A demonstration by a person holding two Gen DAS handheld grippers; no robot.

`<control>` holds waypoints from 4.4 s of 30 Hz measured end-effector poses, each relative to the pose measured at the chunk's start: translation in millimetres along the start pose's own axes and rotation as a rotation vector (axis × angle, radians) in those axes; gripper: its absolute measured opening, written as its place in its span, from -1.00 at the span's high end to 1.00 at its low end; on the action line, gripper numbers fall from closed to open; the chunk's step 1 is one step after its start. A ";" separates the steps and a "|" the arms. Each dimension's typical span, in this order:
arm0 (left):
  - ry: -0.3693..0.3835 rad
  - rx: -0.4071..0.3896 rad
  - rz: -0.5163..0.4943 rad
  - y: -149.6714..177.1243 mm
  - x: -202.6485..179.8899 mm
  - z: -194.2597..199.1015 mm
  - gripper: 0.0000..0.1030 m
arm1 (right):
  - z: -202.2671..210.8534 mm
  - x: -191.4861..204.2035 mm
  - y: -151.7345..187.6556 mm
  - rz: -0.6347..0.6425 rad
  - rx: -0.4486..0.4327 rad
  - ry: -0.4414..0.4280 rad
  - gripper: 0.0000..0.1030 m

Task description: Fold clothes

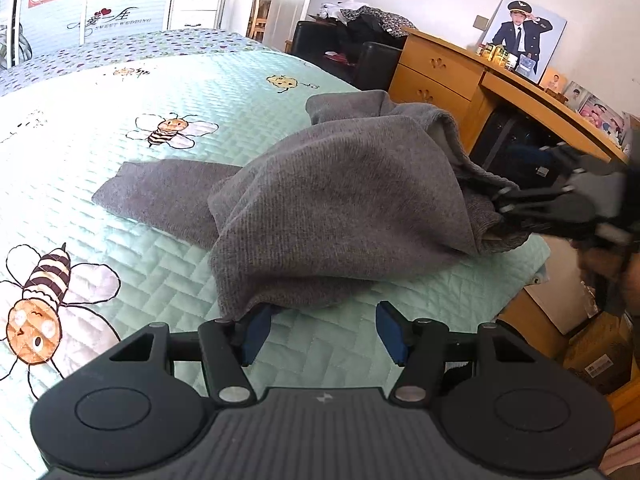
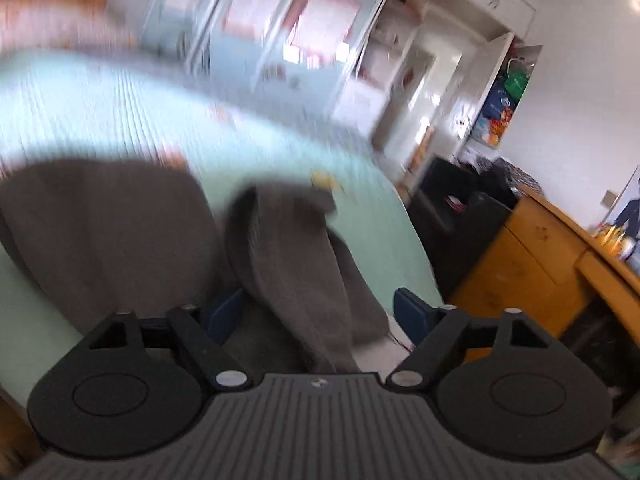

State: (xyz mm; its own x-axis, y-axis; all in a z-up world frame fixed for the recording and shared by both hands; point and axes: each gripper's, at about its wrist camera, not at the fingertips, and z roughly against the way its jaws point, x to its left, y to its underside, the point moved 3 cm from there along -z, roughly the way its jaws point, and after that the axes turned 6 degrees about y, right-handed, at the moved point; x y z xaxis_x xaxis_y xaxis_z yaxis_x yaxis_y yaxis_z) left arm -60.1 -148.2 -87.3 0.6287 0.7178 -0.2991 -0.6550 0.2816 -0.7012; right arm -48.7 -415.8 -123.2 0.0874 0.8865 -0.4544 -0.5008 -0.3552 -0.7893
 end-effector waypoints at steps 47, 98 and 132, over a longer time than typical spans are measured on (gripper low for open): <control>-0.017 0.082 -0.076 -1.3 -17.9 -33.3 -0.53 | 63.0 -176.8 88.8 -0.885 -0.124 0.118 0.78; 0.031 0.044 0.196 11.7 22.4 1.4 0.66 | 89.4 -183.2 250.6 -1.777 0.020 -0.136 0.70; 0.093 0.008 -0.094 -135.5 -63.0 -94.7 0.60 | 68.5 -261.5 99.4 -1.679 -0.331 -0.501 0.71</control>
State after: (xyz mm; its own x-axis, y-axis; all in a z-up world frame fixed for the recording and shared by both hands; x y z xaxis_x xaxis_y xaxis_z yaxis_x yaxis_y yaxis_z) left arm 28.7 -291.8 -34.7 0.7235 0.6261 -0.2909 -0.5944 0.3505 -0.7238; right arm -180.3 -662.6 -54.5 -0.0043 0.2990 0.9542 0.0236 0.9540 -0.2988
